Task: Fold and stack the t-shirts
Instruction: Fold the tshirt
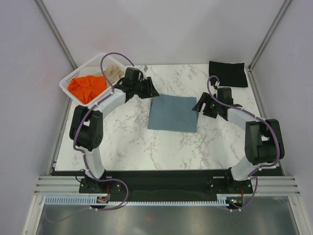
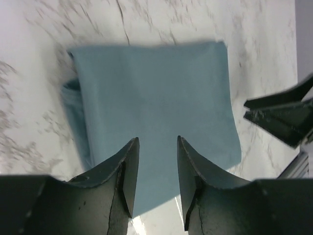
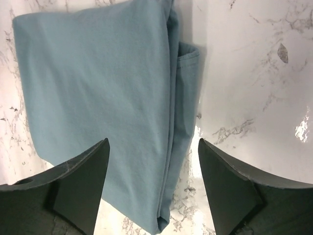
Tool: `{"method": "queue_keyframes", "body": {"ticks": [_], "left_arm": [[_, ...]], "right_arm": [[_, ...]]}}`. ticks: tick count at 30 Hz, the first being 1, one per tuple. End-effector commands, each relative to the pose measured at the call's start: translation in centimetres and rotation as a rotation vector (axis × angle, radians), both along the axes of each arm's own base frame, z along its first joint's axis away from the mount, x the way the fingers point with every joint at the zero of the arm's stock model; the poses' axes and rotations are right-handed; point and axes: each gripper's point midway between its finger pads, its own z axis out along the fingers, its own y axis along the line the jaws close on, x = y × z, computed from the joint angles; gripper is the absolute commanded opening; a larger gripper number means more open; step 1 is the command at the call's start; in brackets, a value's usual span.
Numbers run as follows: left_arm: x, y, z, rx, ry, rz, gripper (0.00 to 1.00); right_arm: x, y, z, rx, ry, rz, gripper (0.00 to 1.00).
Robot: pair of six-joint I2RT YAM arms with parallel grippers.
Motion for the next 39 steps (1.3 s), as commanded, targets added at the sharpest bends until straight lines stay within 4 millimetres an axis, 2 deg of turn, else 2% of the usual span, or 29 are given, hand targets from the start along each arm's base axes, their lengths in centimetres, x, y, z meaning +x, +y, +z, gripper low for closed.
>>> {"method": "queue_keyframes", "body": {"ticks": [1, 4, 7, 8, 12, 15, 17, 18, 19, 21, 23, 24, 26, 27, 29, 30, 34, 35, 36, 39], "left_arm": [[-4.7, -1.9, -3.8, 0.017, 0.127, -0.039, 0.44], [-6.4, -1.7, -6.9, 0.051, 0.202, -0.020, 0.44], [-7.2, -1.2, -9.7, 0.082, 0.257, -0.005, 0.45], [-7.3, -1.2, -10.2, 0.086, 0.267, -0.005, 0.46], [-7.8, -1.1, -11.7, 0.096, 0.299, -0.007, 0.46], [-7.6, -0.9, -11.8, 0.106, 0.294, 0.002, 0.46], [-7.5, -0.9, -11.6, 0.109, 0.284, 0.005, 0.47], [-7.5, -0.7, -11.8, 0.116, 0.286, 0.011, 0.47], [-7.5, -0.7, -11.9, 0.117, 0.287, 0.011, 0.47], [-7.8, -0.6, -12.3, 0.121, 0.300, 0.013, 0.47], [-7.9, -0.5, -12.5, 0.123, 0.305, 0.013, 0.47], [-8.0, -0.5, -12.5, 0.123, 0.309, 0.013, 0.47], [-7.9, -0.5, -11.8, 0.114, 0.293, 0.011, 0.47], [-7.9, -0.6, -11.2, 0.108, 0.286, 0.009, 0.47], [-7.7, -0.8, -9.9, 0.090, 0.260, 0.004, 0.47], [-7.5, -1.2, -8.1, 0.062, 0.231, -0.006, 0.48], [-7.6, -3.4, -3.4, -0.012, 0.154, -0.055, 0.48], [-8.0, -4.3, -2.7, -0.019, 0.141, -0.074, 0.48], [-8.1, -4.9, -2.1, -0.027, 0.130, -0.082, 0.48], [-8.8, -6.7, -2.1, -0.023, 0.124, -0.113, 0.48]], "right_arm": [[0.8, -0.5, -0.5, -0.024, 0.010, -0.026, 0.82], [1.9, -0.3, -1.3, -0.029, 0.008, -0.015, 0.85], [3.0, 0.3, -2.2, -0.010, 0.012, 0.005, 0.86], [3.2, 0.2, -3.0, -0.009, 0.028, 0.003, 0.86], [4.5, 1.4, -3.1, 0.044, -0.015, 0.033, 0.84], [5.0, 2.0, -3.5, 0.069, -0.038, 0.074, 0.74], [5.2, 2.2, -3.8, 0.073, -0.046, 0.093, 0.58], [5.4, 2.1, -3.8, 0.076, -0.052, 0.096, 0.45], [5.4, 2.3, -4.0, 0.091, -0.046, 0.101, 0.40], [5.7, 2.2, -3.8, 0.112, -0.060, 0.106, 0.33], [5.9, 2.3, -3.5, 0.130, -0.078, 0.119, 0.33], [5.9, 2.2, -3.6, 0.132, -0.077, 0.122, 0.37], [6.0, 1.8, -3.5, 0.133, -0.071, 0.114, 0.49], [6.1, 1.6, -3.4, 0.134, -0.071, 0.111, 0.59], [6.1, 1.2, -3.0, 0.128, -0.082, 0.104, 0.64], [6.1, 1.2, -2.9, 0.122, -0.082, 0.105, 0.68], [6.2, 0.8, -2.8, 0.099, -0.073, 0.095, 0.72], [6.3, 0.8, -2.7, 0.101, -0.076, 0.095, 0.73], [6.4, 0.9, -2.6, 0.103, -0.077, 0.093, 0.73], [6.7, 0.7, -2.6, 0.092, -0.077, 0.093, 0.78]]}}
